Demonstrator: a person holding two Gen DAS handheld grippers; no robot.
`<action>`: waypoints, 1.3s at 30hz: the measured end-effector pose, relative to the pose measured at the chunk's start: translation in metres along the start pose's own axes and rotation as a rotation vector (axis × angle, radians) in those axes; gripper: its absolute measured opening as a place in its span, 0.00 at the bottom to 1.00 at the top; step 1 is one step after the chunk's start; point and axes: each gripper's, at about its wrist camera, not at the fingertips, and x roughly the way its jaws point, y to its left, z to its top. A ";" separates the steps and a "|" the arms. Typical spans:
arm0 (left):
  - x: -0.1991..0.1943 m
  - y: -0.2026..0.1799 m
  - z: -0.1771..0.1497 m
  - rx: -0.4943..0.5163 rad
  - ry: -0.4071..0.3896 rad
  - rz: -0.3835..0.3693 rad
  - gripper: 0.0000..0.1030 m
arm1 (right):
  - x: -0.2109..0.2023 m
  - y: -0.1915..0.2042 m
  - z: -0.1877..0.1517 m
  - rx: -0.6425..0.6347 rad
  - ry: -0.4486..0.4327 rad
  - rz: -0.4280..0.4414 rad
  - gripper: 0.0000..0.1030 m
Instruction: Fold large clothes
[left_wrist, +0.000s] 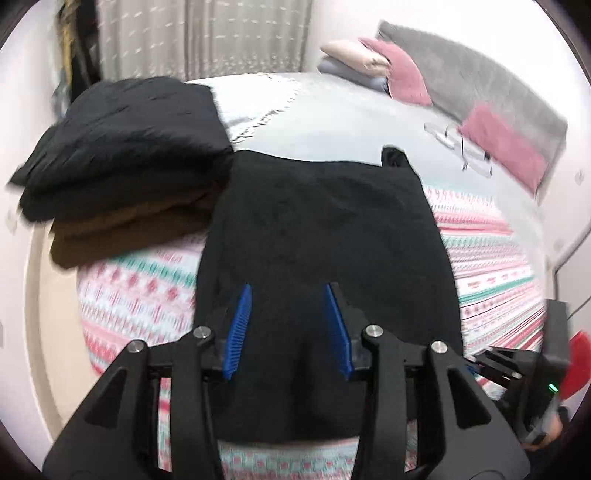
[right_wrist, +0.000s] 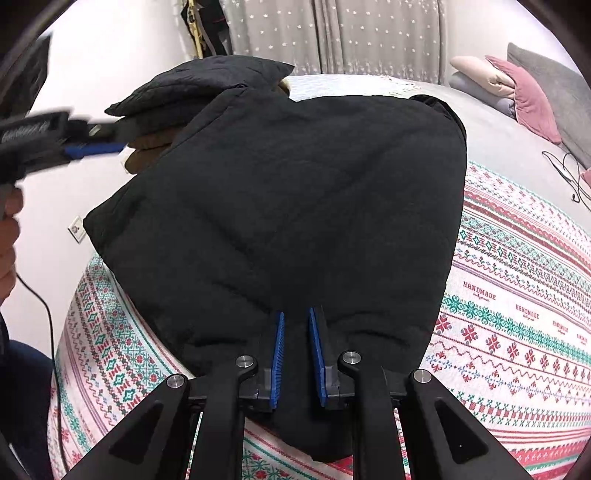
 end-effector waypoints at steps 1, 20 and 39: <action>0.011 -0.003 0.004 0.006 0.016 0.010 0.42 | 0.000 0.000 0.000 0.001 0.000 0.001 0.15; 0.067 0.040 -0.006 -0.124 0.148 0.015 0.42 | -0.016 -0.080 0.071 0.176 -0.082 0.080 0.16; 0.074 0.031 0.010 -0.115 0.201 -0.025 0.42 | 0.142 -0.156 0.200 0.270 0.134 -0.081 0.10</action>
